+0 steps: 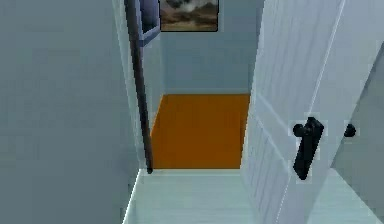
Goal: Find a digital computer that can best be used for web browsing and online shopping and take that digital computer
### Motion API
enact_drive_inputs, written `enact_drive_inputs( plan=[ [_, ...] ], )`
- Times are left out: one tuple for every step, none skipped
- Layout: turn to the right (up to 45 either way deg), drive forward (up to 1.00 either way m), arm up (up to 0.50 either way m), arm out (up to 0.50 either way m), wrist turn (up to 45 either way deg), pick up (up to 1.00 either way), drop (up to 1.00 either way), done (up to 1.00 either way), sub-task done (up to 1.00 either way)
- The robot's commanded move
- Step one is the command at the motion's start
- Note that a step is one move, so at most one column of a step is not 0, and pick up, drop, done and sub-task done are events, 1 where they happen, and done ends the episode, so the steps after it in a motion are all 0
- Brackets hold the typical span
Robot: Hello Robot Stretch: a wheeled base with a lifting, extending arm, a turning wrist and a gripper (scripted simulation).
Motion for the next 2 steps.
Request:
enact_drive_inputs(
  plan=[
    [0.0,1.00,0.00,0.00,0.0,0.00,0.00,0.00,0.00],
    [0.0,0.80,0.00,0.00,0.0,0.00,0.00,0.00,0.00]
  ],
)
